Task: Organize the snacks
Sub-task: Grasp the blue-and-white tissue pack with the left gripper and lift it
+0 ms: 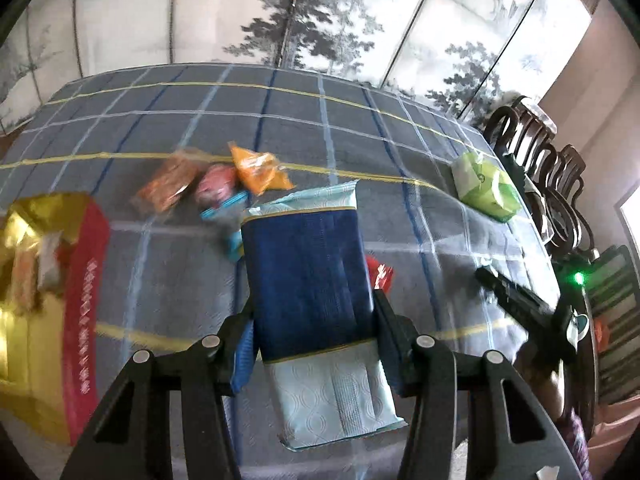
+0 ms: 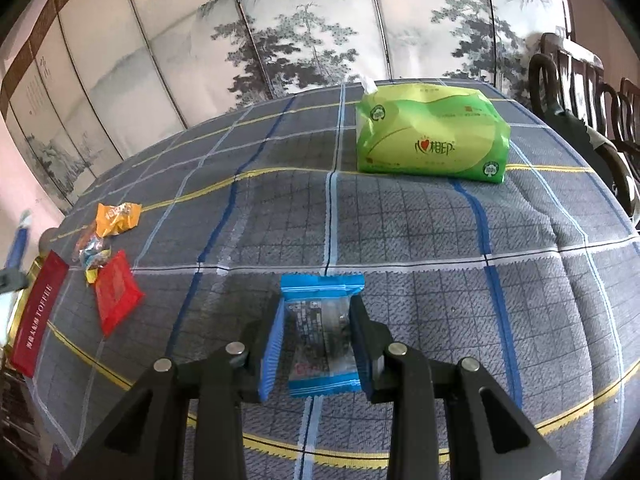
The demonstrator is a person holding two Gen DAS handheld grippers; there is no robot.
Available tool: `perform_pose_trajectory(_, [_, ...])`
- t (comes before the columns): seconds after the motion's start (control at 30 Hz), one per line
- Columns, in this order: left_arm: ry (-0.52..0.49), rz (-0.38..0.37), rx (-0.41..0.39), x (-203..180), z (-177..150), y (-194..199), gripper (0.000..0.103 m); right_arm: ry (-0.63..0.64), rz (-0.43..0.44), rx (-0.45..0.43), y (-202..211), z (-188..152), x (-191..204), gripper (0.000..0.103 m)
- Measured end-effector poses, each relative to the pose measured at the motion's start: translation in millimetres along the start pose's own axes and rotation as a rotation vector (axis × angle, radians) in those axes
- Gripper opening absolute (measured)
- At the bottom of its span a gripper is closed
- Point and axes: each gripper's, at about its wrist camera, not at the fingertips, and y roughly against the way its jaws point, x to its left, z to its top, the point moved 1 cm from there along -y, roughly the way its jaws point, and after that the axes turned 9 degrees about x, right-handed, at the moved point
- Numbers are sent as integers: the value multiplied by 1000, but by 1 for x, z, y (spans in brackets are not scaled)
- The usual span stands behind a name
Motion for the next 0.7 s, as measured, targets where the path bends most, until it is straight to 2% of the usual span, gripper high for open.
perform_pose_trajectory(0.1, [-22, 13, -3, 8, -20, 8, 47, 3, -18, 7, -2, 0, 1, 32])
perform_pose_trajectory(0.17, [-17, -25, 16, 22, -35, 12, 47, 8, -34, 11, -3, -1, 3, 32])
perform_pose_trajectory(0.33, [13, -63, 27, 47, -57, 23, 47, 23, -61, 19, -5, -1, 6, 32])
perform_pose_trajectory(0.7, [53, -39, -63, 73, -77, 70, 46, 61, -123, 28, -6, -2, 14, 32])
